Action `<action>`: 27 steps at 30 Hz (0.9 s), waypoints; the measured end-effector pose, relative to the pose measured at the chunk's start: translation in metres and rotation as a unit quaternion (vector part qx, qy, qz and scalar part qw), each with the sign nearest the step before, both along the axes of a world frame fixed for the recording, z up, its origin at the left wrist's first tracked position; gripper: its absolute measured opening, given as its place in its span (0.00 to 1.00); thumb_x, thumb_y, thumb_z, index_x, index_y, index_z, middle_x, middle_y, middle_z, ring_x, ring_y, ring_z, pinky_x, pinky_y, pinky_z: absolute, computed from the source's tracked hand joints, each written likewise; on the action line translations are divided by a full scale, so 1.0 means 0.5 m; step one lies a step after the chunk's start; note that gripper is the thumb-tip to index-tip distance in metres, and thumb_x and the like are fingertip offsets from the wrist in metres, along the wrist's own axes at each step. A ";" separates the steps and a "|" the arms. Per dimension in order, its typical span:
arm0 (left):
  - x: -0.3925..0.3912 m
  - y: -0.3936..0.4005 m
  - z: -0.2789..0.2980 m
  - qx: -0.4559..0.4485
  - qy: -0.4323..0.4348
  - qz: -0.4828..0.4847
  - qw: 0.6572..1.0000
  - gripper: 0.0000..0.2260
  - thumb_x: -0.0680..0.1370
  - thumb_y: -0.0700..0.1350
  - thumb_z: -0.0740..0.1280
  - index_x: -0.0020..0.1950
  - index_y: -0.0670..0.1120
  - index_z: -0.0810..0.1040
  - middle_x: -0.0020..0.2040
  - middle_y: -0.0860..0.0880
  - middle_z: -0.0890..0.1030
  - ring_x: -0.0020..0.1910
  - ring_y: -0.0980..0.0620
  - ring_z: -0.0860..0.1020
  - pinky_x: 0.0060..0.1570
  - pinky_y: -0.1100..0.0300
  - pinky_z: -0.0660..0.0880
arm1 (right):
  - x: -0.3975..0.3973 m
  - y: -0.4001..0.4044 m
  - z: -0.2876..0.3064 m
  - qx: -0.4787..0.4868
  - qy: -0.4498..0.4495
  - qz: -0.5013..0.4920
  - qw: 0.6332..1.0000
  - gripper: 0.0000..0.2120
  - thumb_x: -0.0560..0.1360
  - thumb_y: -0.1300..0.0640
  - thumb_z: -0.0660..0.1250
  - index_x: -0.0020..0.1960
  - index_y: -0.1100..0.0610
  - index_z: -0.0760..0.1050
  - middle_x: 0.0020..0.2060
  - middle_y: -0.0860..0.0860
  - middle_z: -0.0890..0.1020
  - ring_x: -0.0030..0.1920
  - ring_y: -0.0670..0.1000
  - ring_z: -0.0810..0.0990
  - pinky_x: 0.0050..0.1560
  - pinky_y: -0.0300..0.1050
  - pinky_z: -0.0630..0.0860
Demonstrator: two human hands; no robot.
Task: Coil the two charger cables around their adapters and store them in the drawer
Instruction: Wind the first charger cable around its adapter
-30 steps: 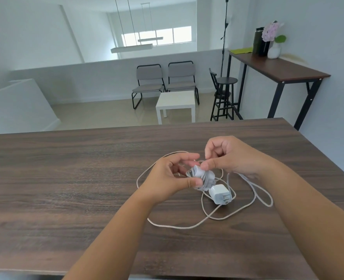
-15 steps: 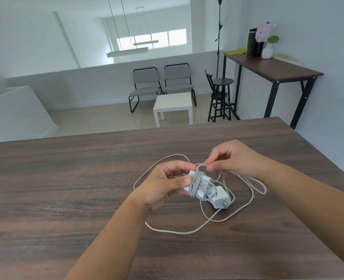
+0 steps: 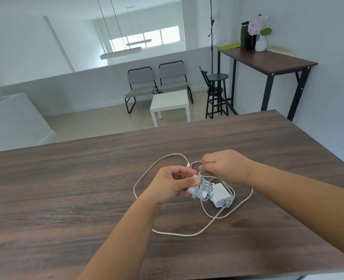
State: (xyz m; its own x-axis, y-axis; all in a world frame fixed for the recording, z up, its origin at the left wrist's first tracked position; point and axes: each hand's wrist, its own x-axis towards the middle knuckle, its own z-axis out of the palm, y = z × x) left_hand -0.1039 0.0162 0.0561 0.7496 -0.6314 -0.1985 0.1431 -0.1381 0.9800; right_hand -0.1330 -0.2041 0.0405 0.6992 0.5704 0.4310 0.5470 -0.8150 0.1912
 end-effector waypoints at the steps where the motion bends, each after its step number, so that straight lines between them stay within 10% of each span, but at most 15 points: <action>1: 0.000 0.002 -0.002 -0.012 0.013 0.006 1.000 0.10 0.71 0.38 0.75 0.52 0.40 0.82 0.43 0.44 0.84 0.38 0.52 0.82 0.35 0.61 0.80 | 0.003 0.007 0.000 0.050 0.006 -0.009 0.999 0.04 0.68 0.62 0.73 0.42 0.56 0.82 0.37 0.50 0.81 0.31 0.52 0.81 0.24 0.42 0.75; 6: 0.002 0.018 0.017 -0.138 0.084 0.028 0.986 0.12 0.68 0.41 0.70 0.51 0.42 0.81 0.41 0.46 0.85 0.34 0.54 0.83 0.32 0.63 0.81 | -0.014 0.043 0.004 0.379 0.061 -0.078 0.920 0.04 0.74 0.56 0.71 0.47 0.51 0.84 0.42 0.44 0.85 0.48 0.44 0.77 0.51 0.34 0.72; 11: -0.009 0.021 0.017 -0.212 0.089 0.046 0.972 0.07 0.70 0.40 0.71 0.47 0.43 0.83 0.42 0.46 0.86 0.35 0.53 0.83 0.30 0.63 0.80 | -0.039 0.098 0.003 0.599 0.117 -0.074 0.789 0.12 0.77 0.64 0.66 0.44 0.47 0.80 0.41 0.45 0.83 0.44 0.43 0.80 0.47 0.34 0.74; 19: -0.007 0.039 0.014 -0.227 -0.014 -0.013 0.974 0.22 0.58 0.50 0.84 0.49 0.46 0.84 0.48 0.45 0.84 0.44 0.49 0.82 0.40 0.57 0.80 | -0.049 0.086 0.053 0.561 0.259 -0.063 0.783 0.10 0.79 0.62 0.64 0.42 0.54 0.81 0.35 0.43 0.82 0.37 0.41 0.77 0.42 0.36 0.72; 24: -0.023 0.035 0.023 -0.233 -0.024 -0.064 0.970 0.19 0.62 0.50 0.82 0.50 0.46 0.84 0.49 0.46 0.84 0.44 0.50 0.82 0.41 0.57 0.80 | -0.046 0.050 0.082 0.593 0.509 0.032 0.623 0.08 0.73 0.58 0.64 0.36 0.57 0.78 0.22 0.45 0.67 0.25 0.43 0.62 0.29 0.37 0.61; 27: -0.024 0.022 0.019 -0.265 0.005 -0.046 0.963 0.19 0.61 0.50 0.83 0.49 0.48 0.85 0.49 0.46 0.84 0.44 0.50 0.83 0.39 0.58 0.81 | -0.045 0.063 0.068 0.647 0.539 0.079 0.533 0.08 0.72 0.56 0.67 0.37 0.57 0.82 0.24 0.47 0.74 0.27 0.45 0.71 0.33 0.38 0.69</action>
